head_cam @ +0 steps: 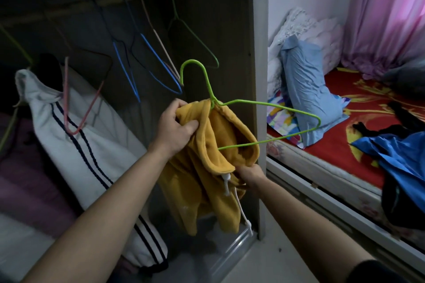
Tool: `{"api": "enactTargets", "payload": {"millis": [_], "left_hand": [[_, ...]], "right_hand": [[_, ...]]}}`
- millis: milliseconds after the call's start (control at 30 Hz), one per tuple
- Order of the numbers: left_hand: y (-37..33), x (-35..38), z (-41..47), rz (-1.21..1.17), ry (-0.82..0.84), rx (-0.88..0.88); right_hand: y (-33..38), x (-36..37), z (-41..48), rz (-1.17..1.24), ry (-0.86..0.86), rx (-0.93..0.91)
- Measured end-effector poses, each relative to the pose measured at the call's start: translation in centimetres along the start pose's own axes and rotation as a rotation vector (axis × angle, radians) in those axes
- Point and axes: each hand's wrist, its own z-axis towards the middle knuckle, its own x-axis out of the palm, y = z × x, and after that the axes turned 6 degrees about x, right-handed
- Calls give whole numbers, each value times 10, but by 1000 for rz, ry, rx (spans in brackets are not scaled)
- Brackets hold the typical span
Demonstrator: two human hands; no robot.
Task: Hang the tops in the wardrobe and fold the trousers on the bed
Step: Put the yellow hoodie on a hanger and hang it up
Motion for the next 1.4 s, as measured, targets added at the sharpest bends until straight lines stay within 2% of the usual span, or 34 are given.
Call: {"api": "enactTargets", "payload": {"millis": [133, 267, 467, 633, 733, 933, 1167, 1300, 1400], "left_hand": [[30, -22, -2, 103, -26, 8], [57, -28, -7, 161, 50, -98], [77, -32, -5, 133, 119, -180], [88, -33, -10, 88, 89, -228], [88, -31, -14, 66, 93, -251], [71, -15, -16, -23, 73, -289], [47, -4, -15, -48, 218, -221], [45, 10, -16, 228, 132, -149], [47, 21, -18, 407, 37, -104]], "right_hand": [[14, -33, -6, 151, -161, -48], [39, -62, -25, 89, -198, -130], [51, -82, -49, 53, -15, -167], [48, -83, -61, 275, 224, -202], [51, -79, -64, 312, 245, -216], [48, -70, -62, 286, 41, -292], [46, -67, -53, -226, -345, -461], [48, -65, -54, -360, -490, -478], [54, -61, -62, -588, -608, -532]]}}
